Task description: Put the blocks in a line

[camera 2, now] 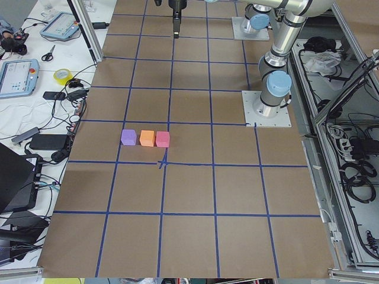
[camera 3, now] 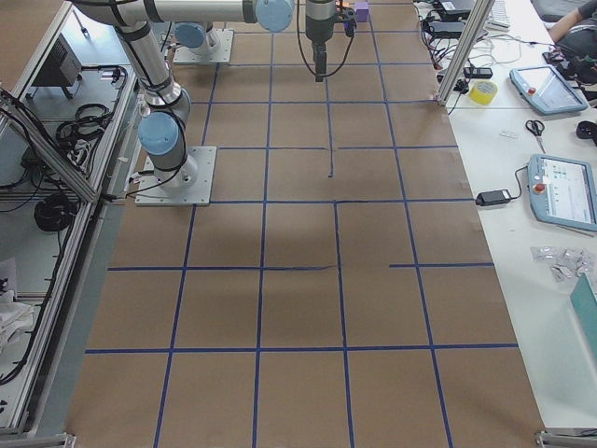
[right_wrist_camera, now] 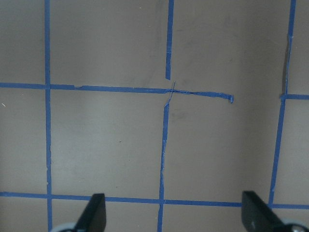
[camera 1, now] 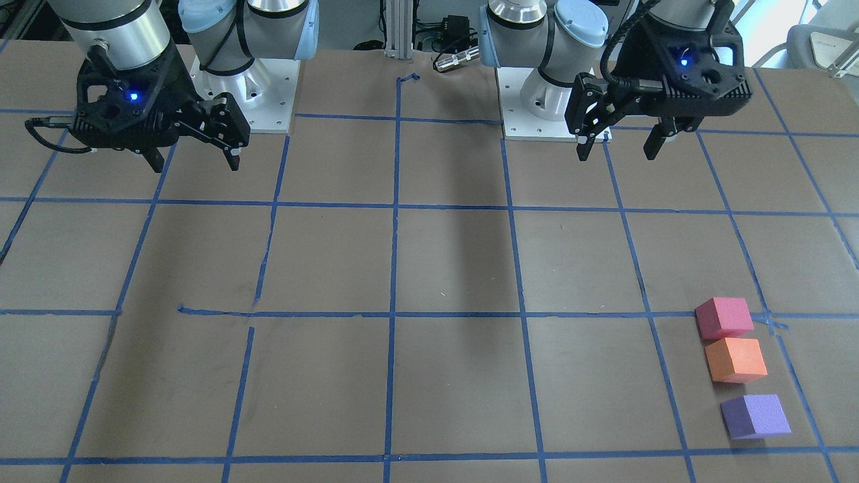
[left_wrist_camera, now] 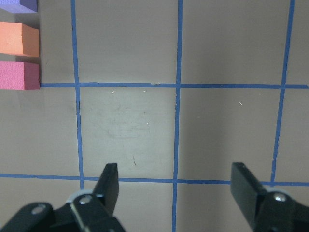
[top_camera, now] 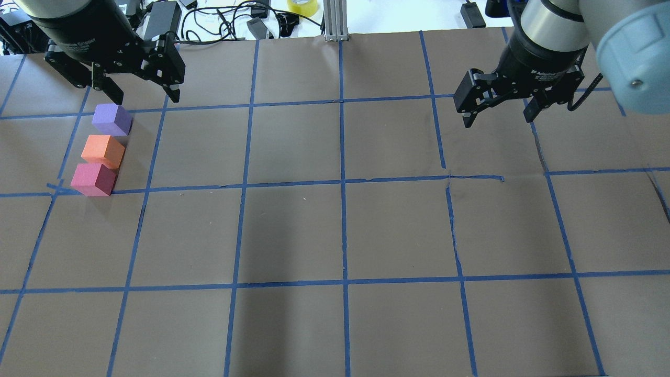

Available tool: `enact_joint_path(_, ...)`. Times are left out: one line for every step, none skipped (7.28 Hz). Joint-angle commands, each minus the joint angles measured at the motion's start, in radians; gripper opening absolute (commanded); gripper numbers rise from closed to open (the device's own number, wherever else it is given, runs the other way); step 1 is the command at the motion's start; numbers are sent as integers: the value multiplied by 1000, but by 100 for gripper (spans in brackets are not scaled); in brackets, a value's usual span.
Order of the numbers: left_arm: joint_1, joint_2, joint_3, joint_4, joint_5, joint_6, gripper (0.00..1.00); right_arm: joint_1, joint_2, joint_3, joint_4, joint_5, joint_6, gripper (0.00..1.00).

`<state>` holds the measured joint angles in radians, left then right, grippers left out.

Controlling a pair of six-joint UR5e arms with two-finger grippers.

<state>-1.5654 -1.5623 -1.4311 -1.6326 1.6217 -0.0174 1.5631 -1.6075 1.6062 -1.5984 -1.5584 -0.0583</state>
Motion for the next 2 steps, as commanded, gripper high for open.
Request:
enact_joint_path(-5,7,-9,13,3,-4,83,0,-2,3,0,0,0,100)
enact_joint_path(-7,7,-11,16,-2,-4,83,0,-2,3,0,1,0,100)
